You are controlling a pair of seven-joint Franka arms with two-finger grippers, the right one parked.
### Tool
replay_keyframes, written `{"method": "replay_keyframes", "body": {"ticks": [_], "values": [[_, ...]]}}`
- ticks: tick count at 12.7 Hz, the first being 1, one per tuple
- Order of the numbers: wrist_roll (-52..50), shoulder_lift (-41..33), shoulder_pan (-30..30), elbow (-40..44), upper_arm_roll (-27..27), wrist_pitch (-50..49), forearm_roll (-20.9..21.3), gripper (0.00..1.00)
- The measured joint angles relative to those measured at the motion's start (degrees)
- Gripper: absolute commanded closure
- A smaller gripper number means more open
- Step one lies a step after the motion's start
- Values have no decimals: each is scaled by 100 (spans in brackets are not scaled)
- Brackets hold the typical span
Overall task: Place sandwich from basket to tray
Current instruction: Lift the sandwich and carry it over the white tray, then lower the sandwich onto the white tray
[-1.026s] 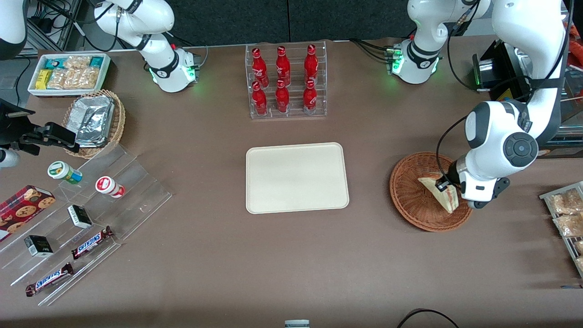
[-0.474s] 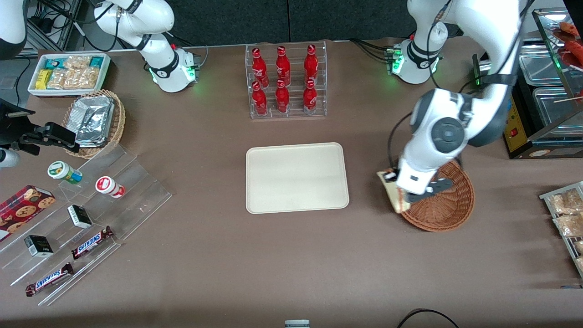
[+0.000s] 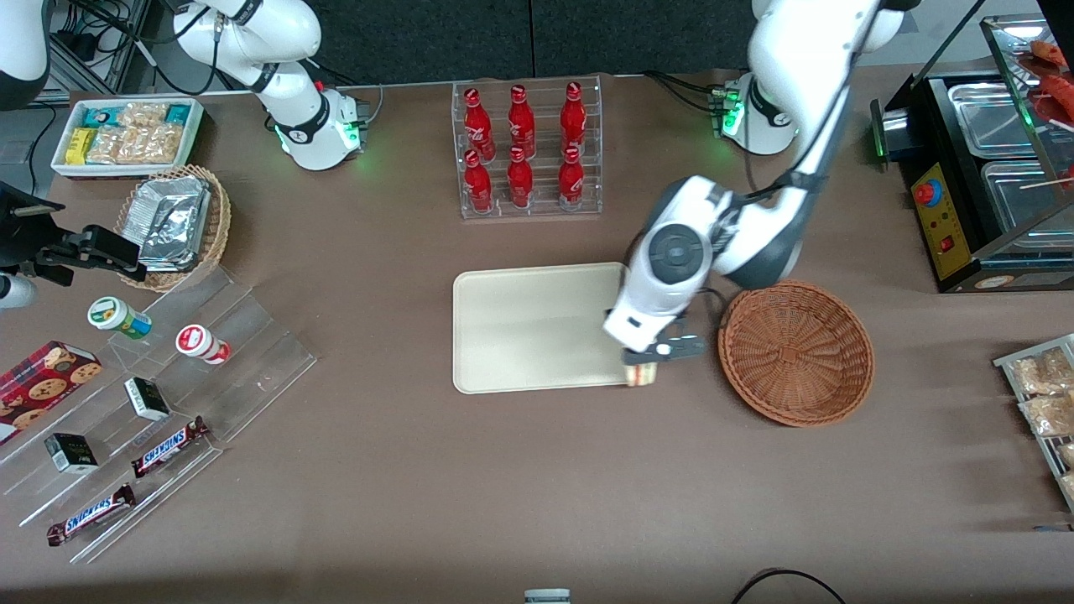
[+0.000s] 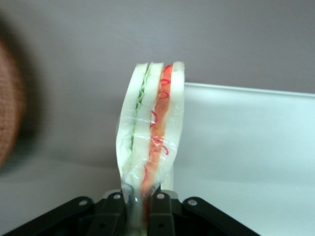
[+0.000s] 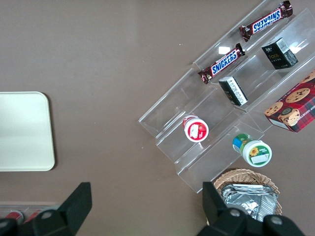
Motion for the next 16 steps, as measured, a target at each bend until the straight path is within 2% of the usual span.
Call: {"method": "replay_keyframes", "body": {"ticks": [6,11,14,15,16], "values": [[-432,838,-815,747,2,-6,-4,100],[-491,1360,-1028,1408,-8,-357,-102,100],[-530,1488,-1088,1510,-10,-360,-110,100],[-551,1520,-1098,1517,-10,-360,-112,73],[-584,1546,-1109,1522,-11,-360,-113,4]]}}
